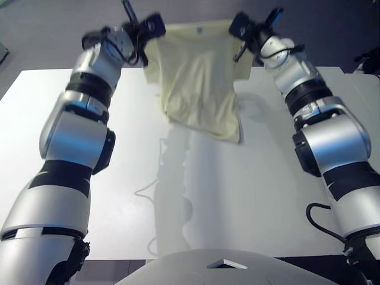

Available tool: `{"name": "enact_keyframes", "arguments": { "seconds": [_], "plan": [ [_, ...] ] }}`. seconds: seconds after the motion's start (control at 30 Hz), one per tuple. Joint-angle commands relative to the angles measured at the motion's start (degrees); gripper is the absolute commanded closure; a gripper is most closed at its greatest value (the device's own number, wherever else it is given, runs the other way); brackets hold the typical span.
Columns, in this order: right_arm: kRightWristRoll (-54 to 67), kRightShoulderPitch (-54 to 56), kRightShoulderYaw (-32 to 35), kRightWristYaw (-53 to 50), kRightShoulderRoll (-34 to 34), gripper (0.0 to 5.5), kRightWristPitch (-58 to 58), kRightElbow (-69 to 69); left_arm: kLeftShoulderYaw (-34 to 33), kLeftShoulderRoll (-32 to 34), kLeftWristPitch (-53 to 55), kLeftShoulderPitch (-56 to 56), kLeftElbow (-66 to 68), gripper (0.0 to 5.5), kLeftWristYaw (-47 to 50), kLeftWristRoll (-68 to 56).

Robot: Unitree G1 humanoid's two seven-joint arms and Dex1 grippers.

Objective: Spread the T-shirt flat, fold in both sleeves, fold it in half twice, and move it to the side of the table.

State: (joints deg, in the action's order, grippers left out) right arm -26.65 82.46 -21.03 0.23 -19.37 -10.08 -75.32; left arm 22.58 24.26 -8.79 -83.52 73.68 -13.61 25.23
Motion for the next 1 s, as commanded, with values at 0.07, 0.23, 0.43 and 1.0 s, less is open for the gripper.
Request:
{"name": "enact_keyframes", "arguments": {
  "seconds": [0.07, 0.23, 0.43, 1.0],
  "plan": [
    [-3.91, 5.86, -0.52, -10.11, -1.67, 5.50, -2.16, -1.78, -1.07, 0.64, -1.45, -5.54, 2.65, 5.47, 7.55, 2.08],
    [-5.85, 6.06, -0.61, -13.18, -2.45, 5.50, -5.14, -1.63, -0.41, 0.73, -3.52, -4.58, 2.46, 5.47, 6.58, 3.59],
    [-1.58, -0.39, 2.03, 2.29, -2.52, 5.50, -10.11, -0.49, 1.07, 2.44, -8.72, 3.94, -3.12, 5.47, -3.28, 3.80],
    [32.00, -36.92, 3.23, 84.35, -22.19, 5.50, 15.36, 61.54, -2.72, 31.68, 16.71, 53.63, -89.66, 5.47, -60.23, -23.14]
  ]
}}
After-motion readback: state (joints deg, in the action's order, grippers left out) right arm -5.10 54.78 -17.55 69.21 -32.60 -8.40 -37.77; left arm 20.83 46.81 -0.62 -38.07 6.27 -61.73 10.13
